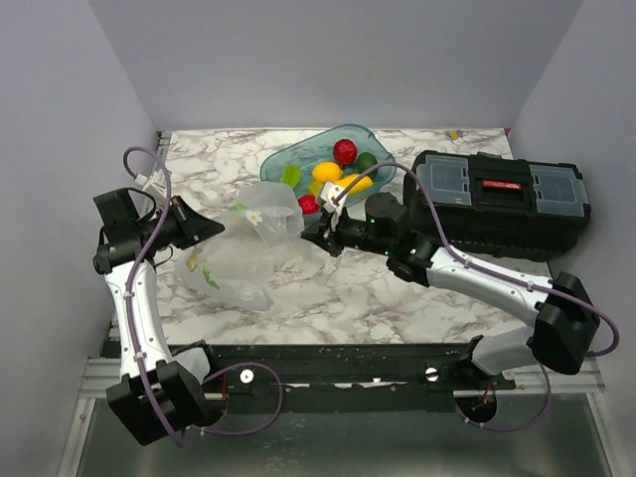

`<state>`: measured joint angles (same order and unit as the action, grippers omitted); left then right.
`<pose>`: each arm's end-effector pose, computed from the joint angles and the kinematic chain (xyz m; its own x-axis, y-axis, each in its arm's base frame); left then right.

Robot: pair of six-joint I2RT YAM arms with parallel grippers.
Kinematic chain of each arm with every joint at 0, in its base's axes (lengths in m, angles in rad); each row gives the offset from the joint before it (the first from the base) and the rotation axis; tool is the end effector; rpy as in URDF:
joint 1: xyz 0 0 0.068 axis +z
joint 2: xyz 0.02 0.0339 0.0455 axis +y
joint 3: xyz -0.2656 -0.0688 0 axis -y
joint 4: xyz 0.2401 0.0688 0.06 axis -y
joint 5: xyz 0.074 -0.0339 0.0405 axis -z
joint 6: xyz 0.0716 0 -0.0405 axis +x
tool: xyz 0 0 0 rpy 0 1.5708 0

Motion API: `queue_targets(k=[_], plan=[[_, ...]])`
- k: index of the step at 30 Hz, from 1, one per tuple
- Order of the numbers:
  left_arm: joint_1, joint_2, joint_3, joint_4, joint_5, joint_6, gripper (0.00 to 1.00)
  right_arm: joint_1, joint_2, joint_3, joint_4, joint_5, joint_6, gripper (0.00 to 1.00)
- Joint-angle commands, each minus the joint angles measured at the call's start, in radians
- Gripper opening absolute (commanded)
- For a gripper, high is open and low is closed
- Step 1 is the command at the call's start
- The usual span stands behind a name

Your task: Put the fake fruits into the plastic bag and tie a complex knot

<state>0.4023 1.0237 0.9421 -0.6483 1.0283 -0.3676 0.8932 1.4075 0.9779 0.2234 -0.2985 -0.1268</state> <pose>0.2161 0.0253 0.3066 -0.7110 -0.5042 -0.4902 0.1389 0.5827 -0.8007 0.2090 0.2933 0.3009 -0.0103 -0.2056 -0.9786 -0.9339 0.3518 -0.0641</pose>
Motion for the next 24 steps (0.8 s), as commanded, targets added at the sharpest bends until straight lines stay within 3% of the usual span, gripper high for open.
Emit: queue_targets(k=[1, 3, 4, 6, 12, 18, 24], plan=[[0.006, -0.023, 0.130, -0.269, -0.058, 0.538, 0.09, -0.025, -0.053, 0.112, -0.044, -0.184, 0.045, 0.01], [0.004, -0.065, 0.154, -0.312, -0.038, 0.676, 0.40, -0.040, -0.041, 0.148, -0.087, -0.245, 0.082, 0.01], [0.004, -0.100, 0.158, -0.330, -0.023, 0.763, 0.65, -0.047, -0.031, 0.162, -0.110, -0.278, 0.094, 0.01], [0.004, -0.185, 0.152, -0.315, 0.001, 0.869, 0.97, -0.053, -0.019, 0.189, -0.151, -0.321, 0.107, 0.01], [-0.079, -0.382, 0.124, -0.146, 0.035, 1.054, 0.98, -0.065, 0.015, 0.271, -0.271, -0.459, 0.124, 0.01], [-0.439, -0.256, 0.299, -0.265, -0.145, 1.225, 0.98, -0.068, 0.044, 0.369, -0.386, -0.545, 0.083, 0.01], [-0.692, -0.112, 0.423, -0.320, -0.299, 1.328, 0.99, -0.066, 0.064, 0.463, -0.507, -0.597, 0.000, 0.01]])
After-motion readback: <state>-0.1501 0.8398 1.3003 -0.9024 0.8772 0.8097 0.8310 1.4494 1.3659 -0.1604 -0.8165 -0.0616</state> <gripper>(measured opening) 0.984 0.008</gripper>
